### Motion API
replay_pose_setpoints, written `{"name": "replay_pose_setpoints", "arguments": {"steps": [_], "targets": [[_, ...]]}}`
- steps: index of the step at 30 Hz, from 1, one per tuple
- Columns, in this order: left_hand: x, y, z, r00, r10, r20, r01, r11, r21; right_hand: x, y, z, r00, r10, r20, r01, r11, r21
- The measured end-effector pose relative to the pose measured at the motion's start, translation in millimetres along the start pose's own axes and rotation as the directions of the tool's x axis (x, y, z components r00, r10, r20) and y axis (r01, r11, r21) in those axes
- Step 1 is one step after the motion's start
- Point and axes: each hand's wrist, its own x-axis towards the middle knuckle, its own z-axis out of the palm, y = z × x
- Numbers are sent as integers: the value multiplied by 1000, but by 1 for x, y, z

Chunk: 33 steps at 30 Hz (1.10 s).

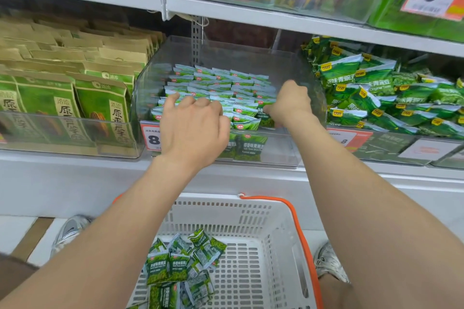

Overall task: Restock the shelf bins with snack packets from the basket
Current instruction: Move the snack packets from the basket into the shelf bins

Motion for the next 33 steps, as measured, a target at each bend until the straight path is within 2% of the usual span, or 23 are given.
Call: {"name": "replay_pose_setpoints", "arguments": {"steps": [3, 7, 10, 12, 14, 15, 16, 18, 20, 21, 22, 24, 26, 28, 29, 31, 33], "targets": [[-1, 0, 2, 1000, 6, -7, -6, 1000, 0, -6, -2, 0, 998, -55, 16, 56, 996, -70], [0, -2, 0, 999, 39, -34, -39, 999, 5, -16, -6, -10, 965, -101, 240, 131, 985, -115], [-1, -2, -1, 995, 70, -72, -68, 997, 35, -23, -2, -19, 944, -132, 303, 158, 985, -62], [-3, -1, -1, 992, 62, -112, -58, 998, 33, -34, 1, -22, 962, -143, 231, 147, 989, 0], [-8, 5, 1, 979, 50, -199, -50, 999, 7, -49, 4, -21, 981, -189, 36, 185, 979, 84], [-12, 8, 1, 966, 42, -255, -50, 998, -23, -57, 6, -18, 966, -240, -96, 251, 960, 122], [-17, 13, 1, 948, 36, -317, -57, 997, -59, -66, 7, -16, 918, -313, -242, 354, 923, 149], [-29, 20, 0, 889, 45, -456, -125, 981, -147, -83, 8, -9, 737, -476, -480, 606, 780, 158], [-47, 22, 7, 825, 81, -559, -229, 952, -201, -105, 6, 1, 547, -622, -560, 779, 623, 69], [-56, 21, 14, 813, 98, -574, -266, 939, -217, -117, 4, 8, 483, -681, -550, 821, 570, 15], [-65, 17, 26, 825, 110, -555, -284, 928, -239, -129, 4, 16, 444, -727, -523, 845, 534, -24], [-85, 6, 55, 897, 132, -423, -276, 913, -301, -145, 9, 35, 446, -784, -432, 858, 512, -43], [-108, -8, 83, 967, 134, -216, -203, 919, -339, -154, 24, 57, 511, -804, -305, 836, 547, -41], [-132, -22, 104, 993, 115, 24, -100, 934, -343, -159, 41, 78, 600, -794, -101, 792, 607, -65], [-144, -28, 113, 983, 103, 155, -48, 944, -326, -161, 49, 89, 628, -775, 63, 777, 622, -95], [-165, -37, 129, 918, 87, 387, 24, 962, -271, -167, 60, 109, 622, -672, 402, 769, 619, -157], [-181, -44, 143, 836, 79, 544, 60, 971, -232, -174, 70, 128, 599, -542, 589, 750, 637, -177]]}}
